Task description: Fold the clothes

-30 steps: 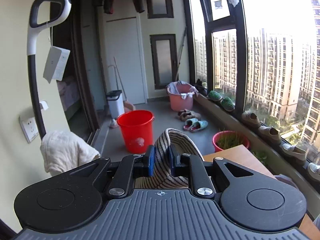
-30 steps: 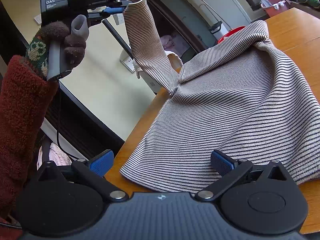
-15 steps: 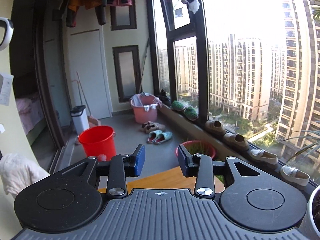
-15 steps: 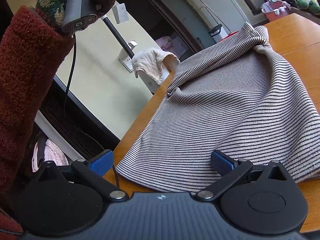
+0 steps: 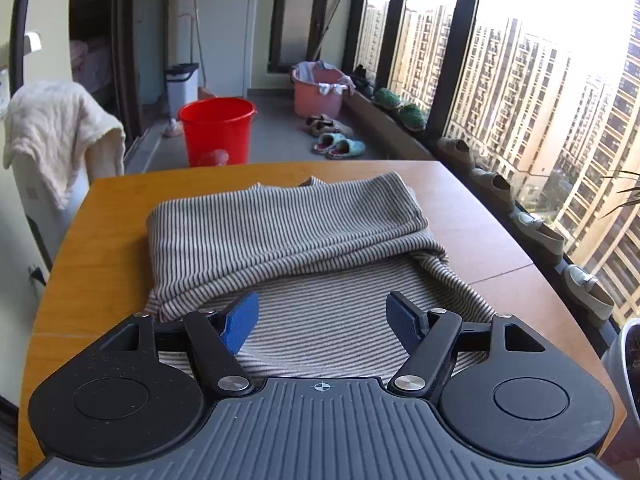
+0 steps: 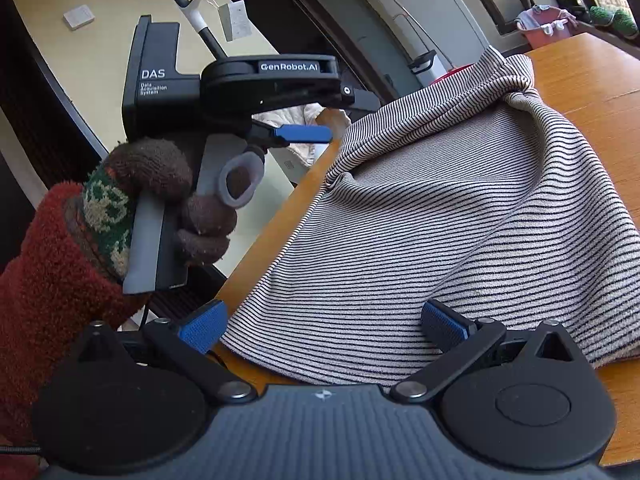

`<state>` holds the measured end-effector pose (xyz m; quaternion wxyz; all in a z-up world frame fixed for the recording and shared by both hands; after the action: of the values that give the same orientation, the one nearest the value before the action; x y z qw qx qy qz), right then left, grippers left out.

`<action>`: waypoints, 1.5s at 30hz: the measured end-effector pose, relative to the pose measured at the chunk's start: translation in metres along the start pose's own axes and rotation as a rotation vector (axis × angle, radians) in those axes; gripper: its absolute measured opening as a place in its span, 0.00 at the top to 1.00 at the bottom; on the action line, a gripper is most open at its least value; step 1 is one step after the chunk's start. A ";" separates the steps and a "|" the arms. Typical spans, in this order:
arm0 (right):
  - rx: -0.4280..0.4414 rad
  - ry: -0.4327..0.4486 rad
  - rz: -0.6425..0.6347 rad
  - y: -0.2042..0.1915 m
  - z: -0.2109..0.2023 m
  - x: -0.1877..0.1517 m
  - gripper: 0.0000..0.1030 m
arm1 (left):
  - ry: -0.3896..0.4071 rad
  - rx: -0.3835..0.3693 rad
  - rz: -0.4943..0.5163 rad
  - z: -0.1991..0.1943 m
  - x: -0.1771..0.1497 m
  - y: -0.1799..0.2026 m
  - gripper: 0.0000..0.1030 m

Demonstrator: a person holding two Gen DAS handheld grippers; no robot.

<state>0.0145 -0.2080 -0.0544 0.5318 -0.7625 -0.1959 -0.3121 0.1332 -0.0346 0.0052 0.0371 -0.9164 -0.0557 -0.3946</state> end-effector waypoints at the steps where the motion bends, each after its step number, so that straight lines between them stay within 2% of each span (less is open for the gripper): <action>1: -0.007 -0.002 0.001 0.000 -0.001 0.002 0.00 | -0.020 -0.008 -0.019 0.003 -0.008 -0.006 0.26; 3: -0.033 0.007 -0.023 -0.002 -0.003 0.009 0.00 | -0.039 -0.032 -0.037 0.005 -0.027 -0.019 0.23; 6: -0.101 0.062 -0.136 -0.009 -0.012 0.033 0.00 | -0.002 -0.043 -0.020 -0.004 -0.044 -0.032 0.14; 8: -0.181 0.110 -0.200 -0.007 -0.012 0.053 0.00 | 0.008 -0.060 -0.021 -0.006 -0.052 -0.036 0.08; 10: -0.280 0.175 -0.237 0.003 -0.008 0.074 0.00 | 0.001 -0.079 -0.033 -0.005 -0.057 -0.038 0.08; 13: -0.355 0.177 -0.156 0.035 0.006 0.102 0.00 | -0.037 -0.105 -0.070 0.005 -0.068 -0.044 0.07; 16: -0.346 0.112 -0.019 0.075 0.024 0.116 0.00 | -0.027 -0.125 -0.081 0.003 -0.075 -0.046 0.06; 19: -0.397 0.093 0.060 0.101 0.028 0.111 0.00 | -0.021 -0.149 -0.097 0.001 -0.077 -0.051 0.06; 21: -0.381 0.109 0.043 0.102 0.023 0.106 0.00 | -0.011 -0.166 -0.105 0.000 -0.079 -0.054 0.05; 24: -0.412 0.087 -0.008 0.096 0.022 0.098 0.00 | 0.018 -0.163 -0.083 -0.001 -0.083 -0.052 0.05; 32: -0.398 0.080 -0.058 0.087 0.009 0.085 0.00 | 0.061 -0.108 -0.017 -0.010 -0.096 -0.045 0.04; 36: -0.380 0.093 -0.049 0.081 -0.003 0.076 0.00 | 0.044 -0.107 -0.017 -0.020 -0.103 -0.049 0.04; 40: -0.400 0.080 -0.084 0.067 -0.009 0.059 0.00 | 0.030 -0.123 0.001 -0.028 -0.109 -0.052 0.02; 42: -0.422 0.060 -0.100 0.062 -0.006 0.056 0.00 | 0.032 -0.117 0.032 -0.028 -0.109 -0.051 0.00; 45: -0.438 -0.004 -0.114 0.061 -0.001 0.059 0.00 | -0.019 -0.096 0.001 -0.021 -0.098 -0.049 0.00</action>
<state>0.0954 -0.2324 -0.0559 0.3347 -0.8480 -0.1675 -0.3751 0.0446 0.0048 -0.0502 -0.0074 -0.9209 -0.0368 -0.3880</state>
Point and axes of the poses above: each gripper's, at about its wrist camera, not at the fingertips, and z roughly the way its jaws point, y to its right, x to its top, the point moved 6 cm from there along z, roughly the way its jaws point, and after that the axes turned 14 degrees about x, right-handed, at the moved point
